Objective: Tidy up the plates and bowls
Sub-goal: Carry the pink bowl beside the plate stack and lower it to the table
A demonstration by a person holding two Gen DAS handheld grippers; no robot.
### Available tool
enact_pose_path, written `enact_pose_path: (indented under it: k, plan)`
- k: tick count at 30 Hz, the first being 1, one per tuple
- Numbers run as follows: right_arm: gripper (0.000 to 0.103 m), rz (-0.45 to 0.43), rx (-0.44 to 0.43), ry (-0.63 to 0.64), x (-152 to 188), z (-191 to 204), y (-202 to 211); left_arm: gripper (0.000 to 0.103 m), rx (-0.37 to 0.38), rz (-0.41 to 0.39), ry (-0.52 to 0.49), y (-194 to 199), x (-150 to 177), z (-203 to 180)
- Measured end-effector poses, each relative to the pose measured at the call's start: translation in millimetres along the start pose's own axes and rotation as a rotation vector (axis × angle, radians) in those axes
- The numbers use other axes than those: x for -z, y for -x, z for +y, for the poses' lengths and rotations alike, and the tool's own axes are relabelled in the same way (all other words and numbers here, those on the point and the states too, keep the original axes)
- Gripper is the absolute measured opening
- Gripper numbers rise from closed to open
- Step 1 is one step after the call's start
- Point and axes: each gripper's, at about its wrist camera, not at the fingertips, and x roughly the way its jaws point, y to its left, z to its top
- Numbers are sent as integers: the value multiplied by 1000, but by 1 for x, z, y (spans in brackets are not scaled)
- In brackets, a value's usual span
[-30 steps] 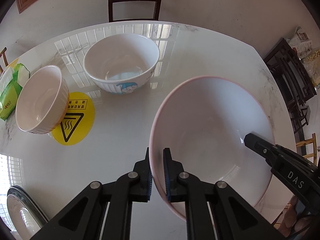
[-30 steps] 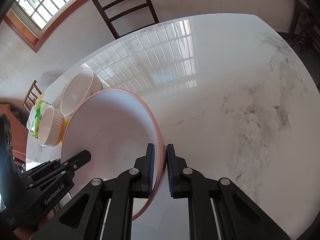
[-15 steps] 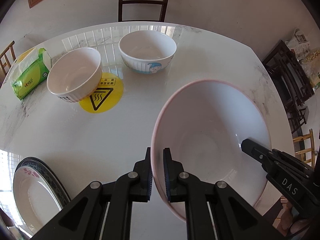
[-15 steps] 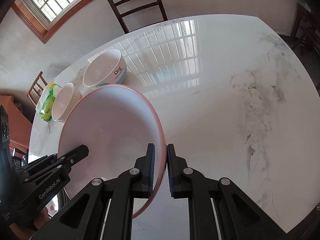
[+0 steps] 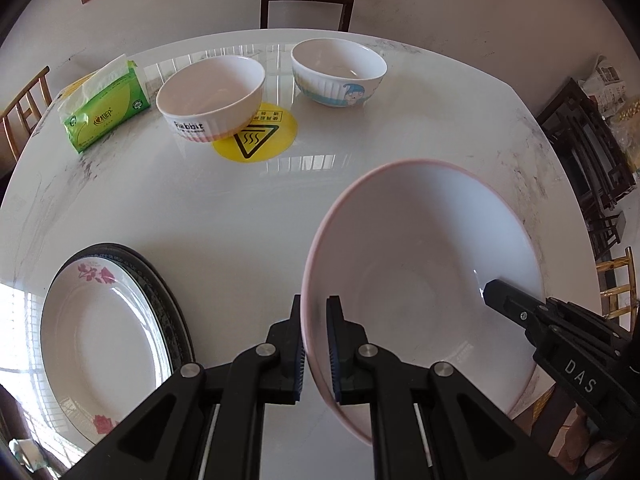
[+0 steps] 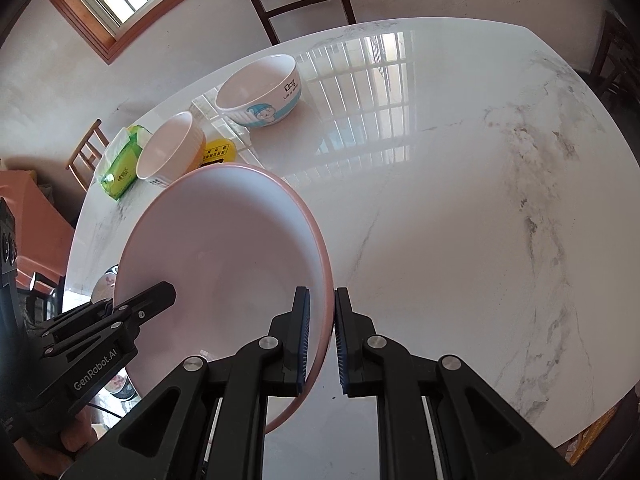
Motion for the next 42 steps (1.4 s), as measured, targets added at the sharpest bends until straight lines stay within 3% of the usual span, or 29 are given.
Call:
enact_pose_path:
  k: [11, 36, 42]
  plan:
    - [13, 41, -1, 27, 22, 16, -11, 9, -1, 22, 29, -5, 23, 17]
    - [15, 64, -19, 12, 25, 11, -23, 9, -15, 35, 14, -19, 25, 17]
    - [19, 52, -20, 15, 24, 12, -20, 9, -20, -3, -2, -12, 23, 18]
